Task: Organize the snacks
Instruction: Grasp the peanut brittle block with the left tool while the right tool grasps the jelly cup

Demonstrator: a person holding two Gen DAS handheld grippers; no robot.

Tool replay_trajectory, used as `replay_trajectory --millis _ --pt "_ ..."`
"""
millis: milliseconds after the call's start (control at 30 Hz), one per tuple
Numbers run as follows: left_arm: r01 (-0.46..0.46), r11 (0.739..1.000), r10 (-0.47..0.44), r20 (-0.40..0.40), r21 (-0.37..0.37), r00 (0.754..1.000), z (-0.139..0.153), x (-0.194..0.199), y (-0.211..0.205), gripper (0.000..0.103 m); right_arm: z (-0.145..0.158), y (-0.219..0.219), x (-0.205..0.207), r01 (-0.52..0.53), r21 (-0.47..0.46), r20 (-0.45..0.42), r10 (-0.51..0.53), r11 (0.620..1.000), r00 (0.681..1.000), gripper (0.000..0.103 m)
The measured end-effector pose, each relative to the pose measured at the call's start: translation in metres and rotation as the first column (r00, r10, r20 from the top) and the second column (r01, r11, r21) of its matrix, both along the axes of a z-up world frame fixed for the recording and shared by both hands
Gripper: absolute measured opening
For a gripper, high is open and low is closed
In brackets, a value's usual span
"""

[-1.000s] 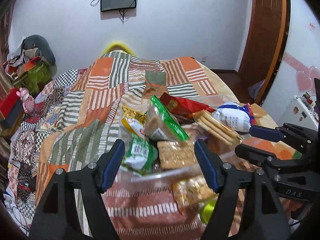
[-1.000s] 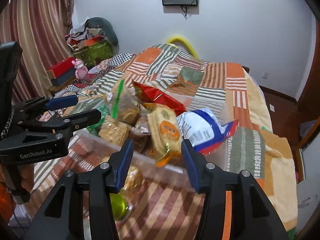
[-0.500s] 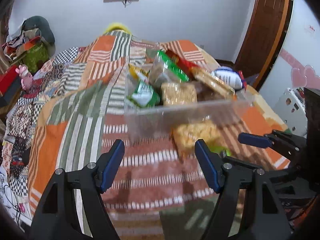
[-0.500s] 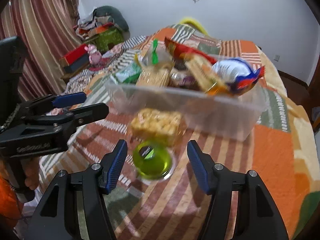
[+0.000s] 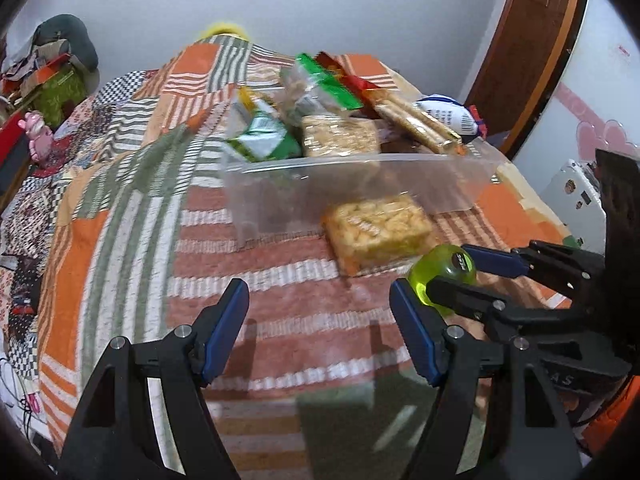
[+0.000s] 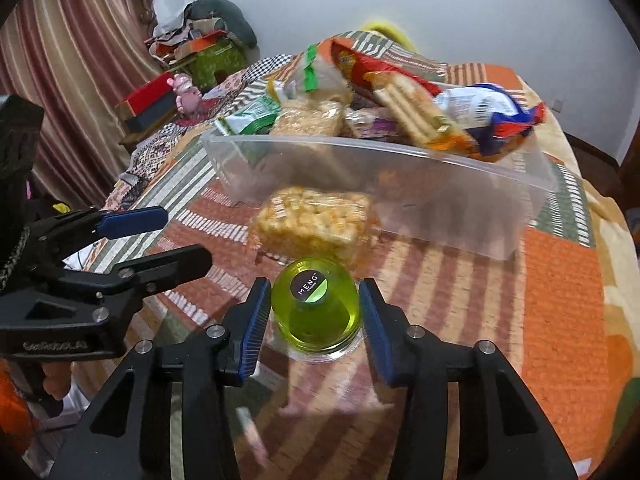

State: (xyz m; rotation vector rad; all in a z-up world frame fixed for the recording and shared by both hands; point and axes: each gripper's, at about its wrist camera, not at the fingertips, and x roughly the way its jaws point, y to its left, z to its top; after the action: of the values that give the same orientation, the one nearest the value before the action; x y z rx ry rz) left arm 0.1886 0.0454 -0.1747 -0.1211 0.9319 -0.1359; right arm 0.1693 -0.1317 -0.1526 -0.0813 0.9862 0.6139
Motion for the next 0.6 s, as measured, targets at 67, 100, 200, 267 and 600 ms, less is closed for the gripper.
replay_trajectory --millis 67,100,200,267,600 --pt "0.012 1.0 -0.012 -0.004 -0.006 1.0 -0.001 0.007 -0.008 0.072 0.004 -0.012 -0.002 0.019 0.006 0.007 -0.019 1.0 1.0 0.042" --pt "0.019 1.0 -0.019 -0.006 -0.01 1.0 -0.002 0.012 -0.012 0.073 0.006 -0.017 -0.002 0.029 0.002 0.017 -0.029 1.0 0.999 0.042" --pt "0.031 0.999 -0.032 -0.024 -0.023 0.999 -0.006 0.027 -0.025 0.075 0.013 -0.036 -0.003 0.066 -0.001 0.047 -0.066 0.998 0.997 0.042" --pt "0.042 0.999 -0.043 -0.032 -0.03 0.999 -0.01 0.038 -0.034 0.075 0.018 -0.049 -0.002 0.093 0.009 0.058 -0.093 0.996 0.994 0.042" --pt "0.06 0.998 -0.059 -0.035 0.001 0.998 -0.024 0.065 -0.06 0.085 0.024 -0.08 -0.002 0.169 0.052 0.066 -0.172 0.984 0.983 0.042"
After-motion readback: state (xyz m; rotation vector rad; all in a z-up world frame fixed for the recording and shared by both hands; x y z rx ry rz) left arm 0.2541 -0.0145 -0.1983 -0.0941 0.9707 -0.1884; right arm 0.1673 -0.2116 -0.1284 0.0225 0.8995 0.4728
